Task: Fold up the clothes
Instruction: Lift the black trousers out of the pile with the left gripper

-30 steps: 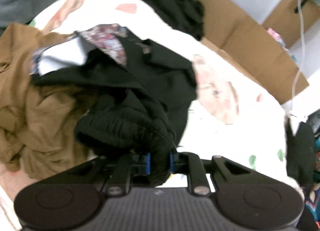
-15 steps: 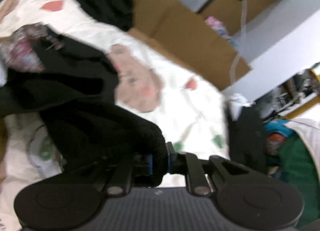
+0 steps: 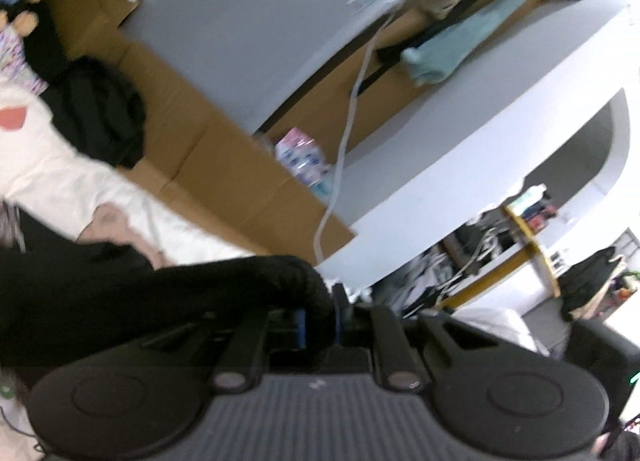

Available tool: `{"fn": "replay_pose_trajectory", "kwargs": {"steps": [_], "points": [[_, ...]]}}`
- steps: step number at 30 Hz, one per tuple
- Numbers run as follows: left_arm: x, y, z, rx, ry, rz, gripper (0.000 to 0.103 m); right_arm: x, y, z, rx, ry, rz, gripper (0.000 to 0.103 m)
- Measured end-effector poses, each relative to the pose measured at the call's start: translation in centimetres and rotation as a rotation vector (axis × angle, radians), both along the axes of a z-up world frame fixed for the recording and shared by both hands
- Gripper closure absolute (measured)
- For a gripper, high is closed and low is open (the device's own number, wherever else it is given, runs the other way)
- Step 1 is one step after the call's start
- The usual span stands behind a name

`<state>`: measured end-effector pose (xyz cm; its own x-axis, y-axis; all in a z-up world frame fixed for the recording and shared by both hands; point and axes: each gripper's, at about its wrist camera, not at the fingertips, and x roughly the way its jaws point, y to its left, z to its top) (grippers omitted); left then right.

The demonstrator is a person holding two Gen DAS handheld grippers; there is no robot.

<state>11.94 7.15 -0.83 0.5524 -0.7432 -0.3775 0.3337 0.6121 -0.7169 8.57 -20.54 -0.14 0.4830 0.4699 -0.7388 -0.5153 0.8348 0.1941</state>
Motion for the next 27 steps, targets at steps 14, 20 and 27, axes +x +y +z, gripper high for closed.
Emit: {"fn": "replay_pose_trajectory", "kwargs": {"steps": [14, 20, 27], "points": [[-2.2, -1.6, 9.1, -0.095, -0.111, 0.003, 0.090, -0.7, 0.5, 0.2, -0.028, -0.046, 0.017, 0.008], [-3.1, -2.7, 10.6, -0.107, -0.122, -0.005, 0.090, -0.2, -0.6, 0.0, 0.033, -0.016, -0.018, 0.010], [-3.8, -3.2, 11.0, -0.119, -0.125, -0.018, 0.090, -0.4, 0.2, -0.2, 0.025, -0.012, 0.035, 0.041]]}}
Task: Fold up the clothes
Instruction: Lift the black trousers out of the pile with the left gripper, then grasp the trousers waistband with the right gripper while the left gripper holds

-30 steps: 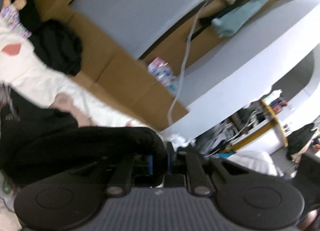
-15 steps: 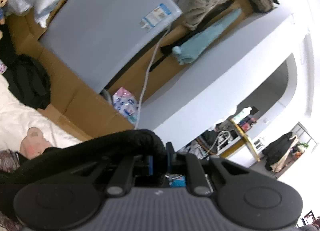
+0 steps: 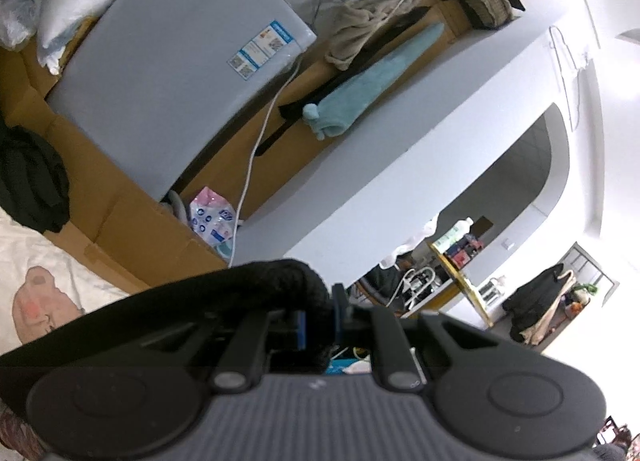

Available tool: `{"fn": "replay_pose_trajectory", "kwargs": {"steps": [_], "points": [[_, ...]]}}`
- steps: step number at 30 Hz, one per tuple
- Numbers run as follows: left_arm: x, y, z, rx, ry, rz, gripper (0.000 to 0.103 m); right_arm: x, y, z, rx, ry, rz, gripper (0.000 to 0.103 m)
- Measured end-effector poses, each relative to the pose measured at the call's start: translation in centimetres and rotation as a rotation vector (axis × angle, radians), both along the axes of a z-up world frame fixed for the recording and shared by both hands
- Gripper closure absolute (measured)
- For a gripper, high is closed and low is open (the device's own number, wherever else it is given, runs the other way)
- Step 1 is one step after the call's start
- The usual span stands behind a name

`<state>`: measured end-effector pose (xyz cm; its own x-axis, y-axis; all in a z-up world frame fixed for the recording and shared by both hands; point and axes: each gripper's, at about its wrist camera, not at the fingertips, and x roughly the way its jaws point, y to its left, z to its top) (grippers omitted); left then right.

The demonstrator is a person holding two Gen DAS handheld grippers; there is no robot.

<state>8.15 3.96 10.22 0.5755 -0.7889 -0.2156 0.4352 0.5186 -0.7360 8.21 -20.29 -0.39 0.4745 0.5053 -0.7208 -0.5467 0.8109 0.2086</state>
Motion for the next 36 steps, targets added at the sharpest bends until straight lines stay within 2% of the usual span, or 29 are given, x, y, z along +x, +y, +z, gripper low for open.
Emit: {"fn": "replay_pose_trajectory", "kwargs": {"steps": [1, 4, 7, 12, 17, 20, 26, 29, 31, 33, 36], "points": [[0.0, 0.0, -0.1, 0.004, -0.001, 0.000, 0.090, 0.1, 0.1, -0.1, -0.003, 0.008, 0.004, 0.057], [0.5, 0.8, -1.6, 0.018, 0.006, 0.023, 0.090, 0.6, -0.5, -0.1, -0.010, 0.030, -0.026, 0.071], [1.2, 2.1, -2.9, 0.024, 0.020, 0.052, 0.090, 0.8, -1.7, 0.3, -0.008, 0.029, -0.064, 0.078], [2.2, 3.5, -5.0, 0.052, 0.065, 0.083, 0.089, 1.1, -4.1, 0.9, 0.024, 0.017, -0.108, 0.080], [3.1, 3.6, -7.8, 0.144, 0.127, 0.104, 0.088, 1.3, -5.3, 1.4, 0.059, 0.011, -0.118, 0.080], [3.8, 3.5, -10.7, 0.222, 0.195, 0.109, 0.087, 1.4, -5.4, 1.6, 0.071, 0.011, -0.119, 0.081], [4.4, 2.8, -15.4, 0.314, 0.298, 0.084, 0.083, 1.6, -5.3, 0.9, 0.057, 0.026, -0.118, 0.081], [4.8, 2.7, -16.9, 0.347, 0.334, 0.070, 0.073, 1.8, -5.3, 0.1, 0.038, 0.046, -0.114, 0.081], [5.0, 2.9, -17.5, 0.365, 0.351, 0.069, 0.056, 1.9, -5.3, -0.5, 0.024, 0.063, -0.112, 0.081], [5.1, 3.4, -18.5, 0.379, 0.374, 0.066, 0.051, 1.9, -5.2, -1.1, 0.008, 0.081, -0.111, 0.081], [5.0, 3.8, -19.5, 0.387, 0.391, 0.037, 0.051, 2.0, -5.3, -1.9, -0.011, 0.102, -0.112, 0.081]]}}
